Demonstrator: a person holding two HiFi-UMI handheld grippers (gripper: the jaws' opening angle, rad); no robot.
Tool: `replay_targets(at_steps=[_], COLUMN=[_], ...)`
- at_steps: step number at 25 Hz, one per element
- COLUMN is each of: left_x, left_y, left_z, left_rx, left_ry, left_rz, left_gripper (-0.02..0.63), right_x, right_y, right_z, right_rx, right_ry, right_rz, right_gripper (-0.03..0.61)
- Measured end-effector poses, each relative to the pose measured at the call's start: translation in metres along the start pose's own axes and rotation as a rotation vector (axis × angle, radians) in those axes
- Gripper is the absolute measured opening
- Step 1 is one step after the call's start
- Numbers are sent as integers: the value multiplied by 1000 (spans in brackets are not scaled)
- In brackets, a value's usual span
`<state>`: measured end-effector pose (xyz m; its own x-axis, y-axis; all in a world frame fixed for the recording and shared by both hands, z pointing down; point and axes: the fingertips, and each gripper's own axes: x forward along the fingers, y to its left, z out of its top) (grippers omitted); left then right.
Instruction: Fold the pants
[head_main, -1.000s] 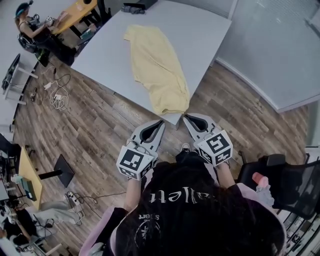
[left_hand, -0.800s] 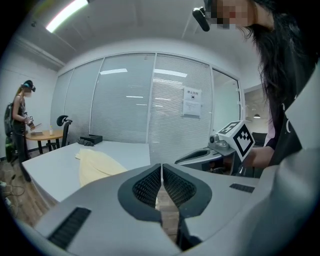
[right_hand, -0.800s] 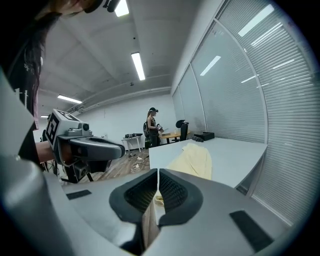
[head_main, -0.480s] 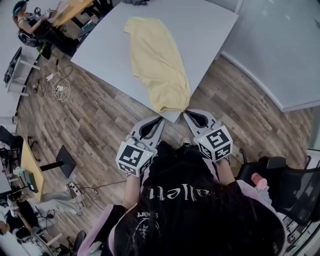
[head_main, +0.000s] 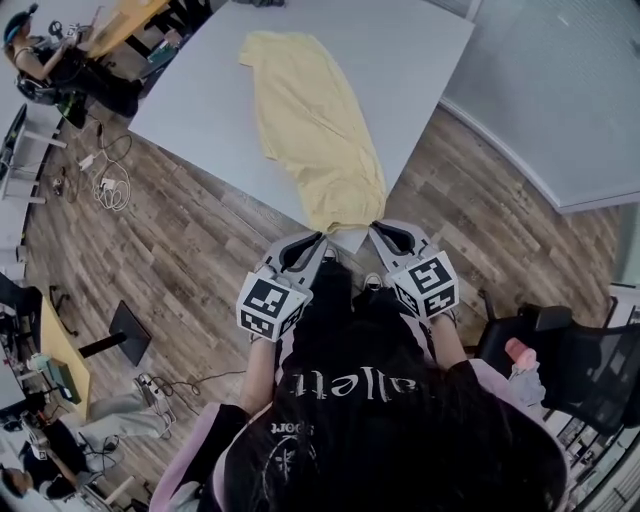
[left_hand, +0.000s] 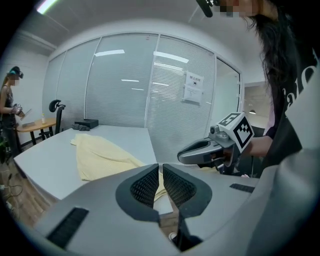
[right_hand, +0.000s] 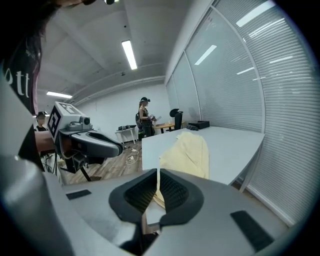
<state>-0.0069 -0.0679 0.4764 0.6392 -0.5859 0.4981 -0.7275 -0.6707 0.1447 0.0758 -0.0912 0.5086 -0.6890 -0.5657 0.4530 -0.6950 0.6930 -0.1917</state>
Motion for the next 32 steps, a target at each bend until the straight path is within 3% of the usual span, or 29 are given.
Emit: replay_targets(at_steps=[6, 9, 12, 18, 23, 28, 32], left_x=[25, 40, 52, 75, 101, 114, 117], left_y=[8, 13, 19, 30, 32, 30, 29], left_z=[-34, -54, -76, -97, -120, -152, -155], left_rx=[6, 5, 26, 117, 218, 284, 260], left_ry=[108, 151, 216, 281, 358, 473, 473], left_rz=[-126, -173, -202, -225, -278, -319, -329], left_gripper=[28, 29, 92, 155, 216, 221, 221], right_x=[28, 39, 45, 59, 75, 88, 90], right_y=[-7, -11, -16, -26, -32, -33, -32], right_z=[-38, -54, -66, -94, -121, -143, -146], right_rx=[-156, -170, -186, -281, -413, -556, -532], right_ry=[155, 204, 247, 375, 519, 625, 639], right_rz=[-31, -7, 13, 77, 135, 155, 185], right_gripper=[29, 38, 153, 219, 229, 235, 227])
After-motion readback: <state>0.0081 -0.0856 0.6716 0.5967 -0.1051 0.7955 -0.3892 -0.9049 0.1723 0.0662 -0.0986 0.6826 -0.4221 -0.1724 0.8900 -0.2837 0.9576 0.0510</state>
